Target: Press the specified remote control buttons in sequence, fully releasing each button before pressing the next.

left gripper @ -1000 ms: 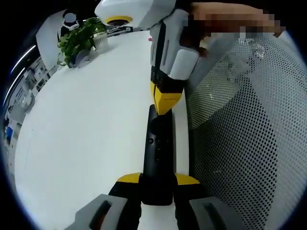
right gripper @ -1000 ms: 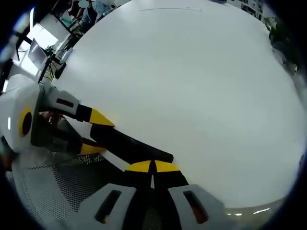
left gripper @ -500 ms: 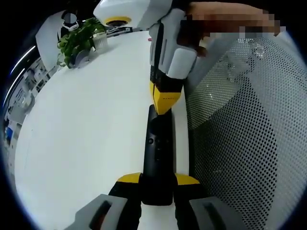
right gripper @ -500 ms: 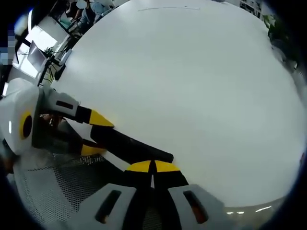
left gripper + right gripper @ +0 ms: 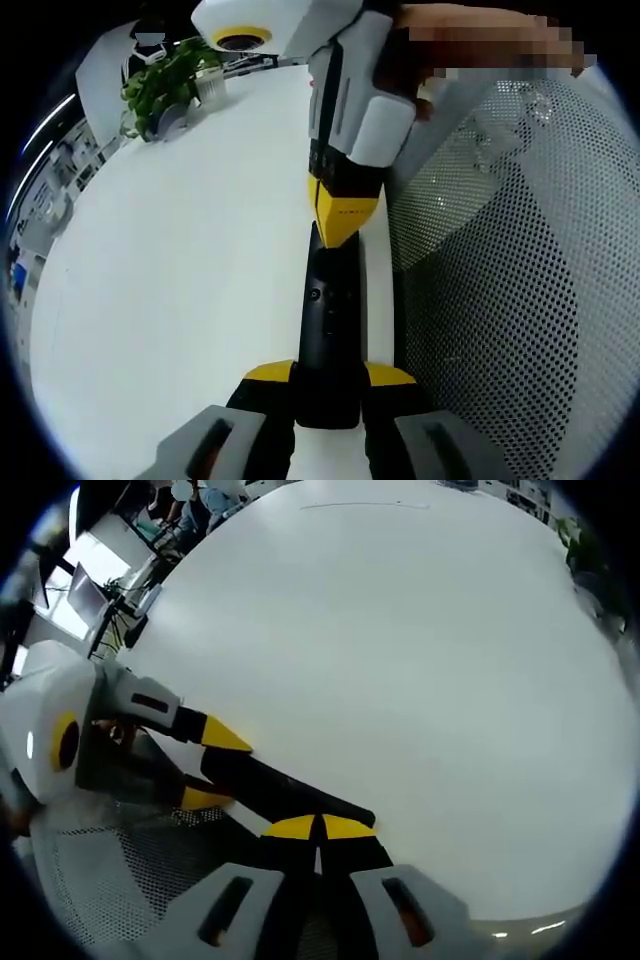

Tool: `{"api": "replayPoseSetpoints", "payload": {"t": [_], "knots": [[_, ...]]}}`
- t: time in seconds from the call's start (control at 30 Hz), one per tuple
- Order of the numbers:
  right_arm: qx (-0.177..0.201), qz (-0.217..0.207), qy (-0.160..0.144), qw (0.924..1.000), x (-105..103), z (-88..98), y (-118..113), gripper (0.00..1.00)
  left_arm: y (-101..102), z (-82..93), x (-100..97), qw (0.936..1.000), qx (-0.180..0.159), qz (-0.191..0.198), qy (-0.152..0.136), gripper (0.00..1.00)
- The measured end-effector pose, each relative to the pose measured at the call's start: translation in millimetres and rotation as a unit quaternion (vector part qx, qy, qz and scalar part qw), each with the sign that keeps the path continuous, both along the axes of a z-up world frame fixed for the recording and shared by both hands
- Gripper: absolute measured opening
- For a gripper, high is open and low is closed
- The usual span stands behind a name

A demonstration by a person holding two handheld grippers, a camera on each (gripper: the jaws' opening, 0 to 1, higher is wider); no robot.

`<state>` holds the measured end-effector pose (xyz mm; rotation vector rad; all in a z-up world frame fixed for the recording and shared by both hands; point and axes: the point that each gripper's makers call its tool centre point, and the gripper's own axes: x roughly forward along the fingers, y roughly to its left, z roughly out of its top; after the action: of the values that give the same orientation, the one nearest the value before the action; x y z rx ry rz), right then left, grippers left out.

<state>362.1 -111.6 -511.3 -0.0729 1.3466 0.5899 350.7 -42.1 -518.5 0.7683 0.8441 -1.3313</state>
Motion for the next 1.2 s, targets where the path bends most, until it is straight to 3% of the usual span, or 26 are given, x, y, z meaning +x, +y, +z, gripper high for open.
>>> {"api": "replayPoseSetpoints", "payload": {"t": [1.2], "knots": [[0.001,0.014,-0.005,0.9999,-2.4,-1.3,2.2,0.0,-0.9,-0.1,-0.5,1.0,0.004,-0.005,-0.005,0.24]]}}
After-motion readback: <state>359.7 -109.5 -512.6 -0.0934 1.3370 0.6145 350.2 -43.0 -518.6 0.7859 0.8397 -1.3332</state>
